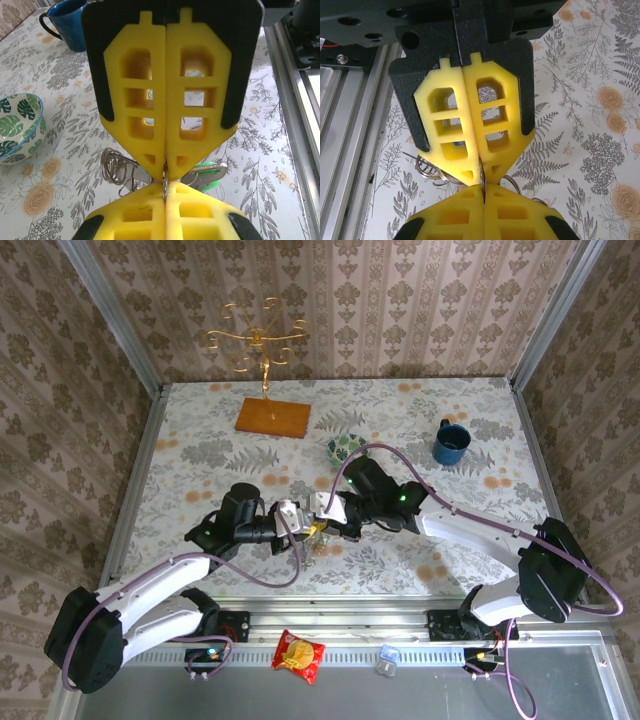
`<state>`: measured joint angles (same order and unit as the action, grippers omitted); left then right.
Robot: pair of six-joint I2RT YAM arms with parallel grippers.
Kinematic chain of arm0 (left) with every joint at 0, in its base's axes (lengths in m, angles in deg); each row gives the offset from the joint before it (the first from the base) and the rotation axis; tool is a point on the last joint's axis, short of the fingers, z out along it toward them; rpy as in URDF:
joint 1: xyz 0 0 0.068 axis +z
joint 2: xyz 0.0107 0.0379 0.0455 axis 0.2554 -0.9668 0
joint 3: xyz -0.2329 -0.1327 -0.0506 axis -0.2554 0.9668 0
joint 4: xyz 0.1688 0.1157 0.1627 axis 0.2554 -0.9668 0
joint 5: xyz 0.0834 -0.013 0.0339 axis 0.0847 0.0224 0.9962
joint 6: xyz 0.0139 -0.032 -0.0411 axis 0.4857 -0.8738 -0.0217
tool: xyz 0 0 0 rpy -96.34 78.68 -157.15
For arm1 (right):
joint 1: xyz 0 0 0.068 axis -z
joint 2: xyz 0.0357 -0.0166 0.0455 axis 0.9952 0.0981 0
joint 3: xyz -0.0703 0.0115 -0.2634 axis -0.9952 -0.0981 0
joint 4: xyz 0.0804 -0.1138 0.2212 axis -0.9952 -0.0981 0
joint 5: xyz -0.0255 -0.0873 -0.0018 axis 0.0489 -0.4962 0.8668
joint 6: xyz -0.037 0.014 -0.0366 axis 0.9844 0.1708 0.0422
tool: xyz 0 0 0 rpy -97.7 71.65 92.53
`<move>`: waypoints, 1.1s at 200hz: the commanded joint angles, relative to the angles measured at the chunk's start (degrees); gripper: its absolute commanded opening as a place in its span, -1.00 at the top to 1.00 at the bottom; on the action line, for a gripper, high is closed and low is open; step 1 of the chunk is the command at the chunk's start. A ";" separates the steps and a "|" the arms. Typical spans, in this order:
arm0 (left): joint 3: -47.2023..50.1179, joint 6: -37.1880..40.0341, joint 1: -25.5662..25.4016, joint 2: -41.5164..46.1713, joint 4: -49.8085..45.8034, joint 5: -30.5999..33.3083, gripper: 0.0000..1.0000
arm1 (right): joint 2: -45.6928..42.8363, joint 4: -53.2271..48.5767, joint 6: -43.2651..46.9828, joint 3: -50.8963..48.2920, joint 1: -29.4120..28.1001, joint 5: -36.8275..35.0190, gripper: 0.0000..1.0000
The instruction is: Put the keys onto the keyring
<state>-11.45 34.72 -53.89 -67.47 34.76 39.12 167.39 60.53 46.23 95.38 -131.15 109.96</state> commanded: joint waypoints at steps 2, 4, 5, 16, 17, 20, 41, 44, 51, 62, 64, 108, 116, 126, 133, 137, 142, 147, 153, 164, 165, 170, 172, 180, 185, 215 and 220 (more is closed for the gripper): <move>-2.04 0.96 -0.20 -0.02 0.62 -2.08 1.00 | -1.21 3.24 -2.96 -2.12 0.28 1.53 0.55; -1.96 1.00 -0.20 0.06 0.77 -2.17 1.00 | -1.21 3.80 -3.45 -2.59 0.46 1.72 0.53; -1.90 0.97 -0.15 0.07 0.83 -2.19 1.00 | -1.21 4.07 -3.74 -2.88 0.60 1.85 0.52; -1.29 0.46 -0.21 0.28 1.77 -2.39 1.00 | -3.83 7.06 -6.71 -5.03 2.13 3.33 0.48; -1.22 0.39 -0.25 0.32 1.86 -2.38 1.00 | -3.88 7.32 -6.95 -5.21 2.27 3.50 0.48; -1.04 0.22 -0.24 0.41 2.16 -2.40 1.00 | -4.17 7.96 -7.61 -5.72 2.53 3.91 0.47; -0.18 -0.51 -0.21 0.56 3.80 -2.65 1.00 | -5.08 10.63 -10.05 -9.03 3.35 4.80 0.46; -0.10 -0.67 -0.18 0.61 4.03 -2.64 1.00 | -5.00 10.78 -10.22 -9.33 3.33 4.84 0.47; 0.04 -0.85 -0.20 0.55 4.22 -2.76 1.00 | -4.98 11.06 -10.59 -9.67 3.28 4.80 0.48; 0.18 -0.87 -0.28 0.59 4.47 -2.75 1.00 | -4.69 11.58 -10.94 -10.01 3.34 4.98 0.51; 0.22 -0.91 -0.26 0.59 4.53 -2.76 1.00 | -4.65 11.68 -11.03 -10.05 3.34 5.04 0.52; 0.26 -0.88 -0.24 0.57 4.51 -2.81 1.00 | -3.96 12.87 -11.67 -10.20 3.60 5.93 0.71; 0.35 -0.87 -0.19 0.60 4.45 -2.75 1.00 | -3.86 12.79 -11.59 -10.21 3.63 6.11 0.76; 0.36 -0.84 -0.27 0.61 4.64 -2.88 1.00 | -3.70 12.69 -11.67 -10.17 3.75 6.29 0.82; 0.46 -0.85 -0.20 0.57 4.88 -3.06 1.00 | -3.52 12.56 -11.62 -10.13 3.76 6.29 0.87; 0.52 -0.90 -0.21 0.61 5.08 -3.13 1.00 | -3.25 12.47 -11.61 -9.94 3.86 6.37 0.89; 0.61 -1.04 -0.27 0.54 5.46 -3.36 1.00 | -2.96 12.35 -11.58 -9.75 3.84 6.50 0.91; 0.76 -1.29 -0.20 0.61 6.00 -3.73 1.00 | -2.40 12.13 -11.64 -9.53 3.94 6.61 0.92; 0.87 -1.50 -0.27 0.75 6.62 -4.34 1.00 | -2.01 11.82 -11.38 -9.18 3.97 7.04 0.94; 1.26 -2.03 -0.21 0.86 7.97 -5.20 1.00 | 0.64 11.27 -10.90 -8.16 4.09 7.89 0.94; 1.29 -2.13 -0.25 0.87 8.12 -5.24 1.00 | 0.77 11.27 -10.89 -8.04 4.12 7.97 0.94; 1.47 -2.30 -0.20 0.83 8.52 -5.58 1.00 | 1.55 11.11 -10.80 -7.44 4.21 8.39 0.94; 1.49 -2.38 -0.20 0.87 8.60 -5.60 1.00 | 1.77 11.11 -10.79 -7.26 4.24 8.62 0.94; 1.51 -2.44 -0.18 0.87 8.69 -5.78 1.00 | 2.46 11.11 -10.77 -6.36 4.38 9.52 0.93; 1.49 -2.41 -0.12 0.80 8.44 -5.85 1.00 | 2.73 11.27 -10.85 -5.90 4.42 9.88 0.92; 2.22 -1.69 -0.19 1.23 7.56 -5.37 1.00 | 1.21 13.74 -12.44 -7.40 5.58 10.60 0.54; 2.31 -1.63 -0.20 1.23 7.63 -5.31 1.00 | 0.70 14.12 -12.72 -7.97 5.84 10.45 0.51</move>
<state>-9.76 33.39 -53.78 -67.43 38.72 36.80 169.36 72.18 34.71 87.57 -126.34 118.44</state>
